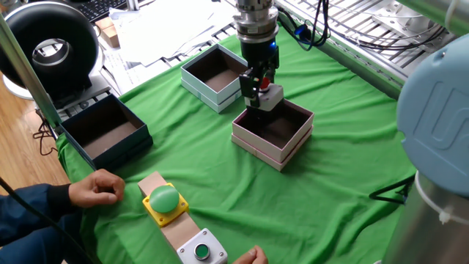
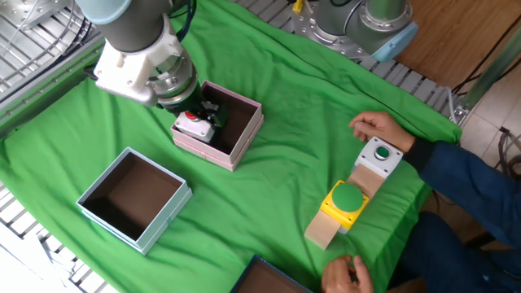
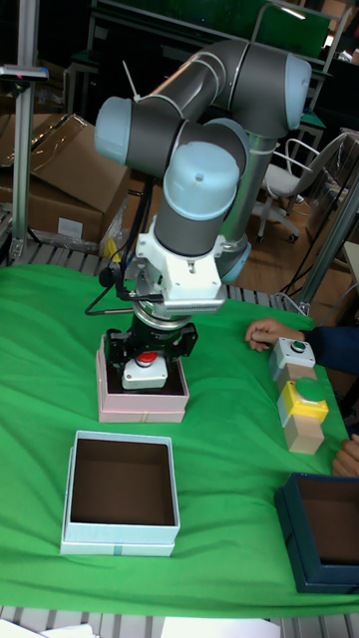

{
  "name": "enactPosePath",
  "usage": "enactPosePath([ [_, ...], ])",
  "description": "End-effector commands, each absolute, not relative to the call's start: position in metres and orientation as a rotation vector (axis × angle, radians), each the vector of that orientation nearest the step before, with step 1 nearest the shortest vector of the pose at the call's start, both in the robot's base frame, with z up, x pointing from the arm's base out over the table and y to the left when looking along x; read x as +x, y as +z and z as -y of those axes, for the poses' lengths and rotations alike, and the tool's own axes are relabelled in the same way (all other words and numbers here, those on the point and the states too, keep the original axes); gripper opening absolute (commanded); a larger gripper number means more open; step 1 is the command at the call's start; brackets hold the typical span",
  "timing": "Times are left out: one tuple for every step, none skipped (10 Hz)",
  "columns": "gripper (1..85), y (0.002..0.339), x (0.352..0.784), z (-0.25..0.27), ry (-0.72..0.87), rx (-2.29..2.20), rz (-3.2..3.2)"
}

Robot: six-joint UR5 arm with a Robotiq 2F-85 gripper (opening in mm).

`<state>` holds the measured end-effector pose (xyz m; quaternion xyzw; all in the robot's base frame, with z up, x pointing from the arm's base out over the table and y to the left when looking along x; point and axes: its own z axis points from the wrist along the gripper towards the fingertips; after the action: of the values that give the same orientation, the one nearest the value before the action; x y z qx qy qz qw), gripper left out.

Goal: Move an object from one box to another

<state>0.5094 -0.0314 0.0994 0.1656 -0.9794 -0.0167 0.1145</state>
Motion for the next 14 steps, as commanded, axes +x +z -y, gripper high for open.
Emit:
enactPosePath([
  [55.3, 0.102, 0.511, 0.036, -0.084, 0.577, 2.854],
  [60.0, 0.101, 0.511, 0.037, -0.086, 0.588, 2.849],
  [64.0, 0.101, 0.51, 0.036, -0.092, 0.58, 2.843],
  [70.7, 0.102, 0.507, 0.037, -0.095, 0.573, 2.831],
  [78.7, 0.102, 0.506, 0.038, -0.103, 0.582, 2.825],
  [83.3, 0.103, 0.506, 0.036, -0.11, 0.556, 2.826],
  [85.0, 0.103, 0.505, 0.032, -0.123, 0.489, 2.836],
  [85.0, 0.103, 0.506, 0.029, -0.136, 0.461, 2.843],
  [85.0, 0.103, 0.505, 0.027, -0.142, 0.434, 2.844],
  [79.3, 0.107, 0.505, 0.022, -0.155, 0.382, 2.851],
  [60.0, 0.115, 0.505, 0.017, -0.141, 0.281, 2.839],
  [24.0, 0.127, 0.506, 0.011, -0.087, 0.136, 2.819],
  [1.3, 0.142, 0.513, 0.005, -0.016, 0.05, 2.821],
  [1.3, 0.154, 0.528, -0.003, -0.002, 0.017, 2.868],
])
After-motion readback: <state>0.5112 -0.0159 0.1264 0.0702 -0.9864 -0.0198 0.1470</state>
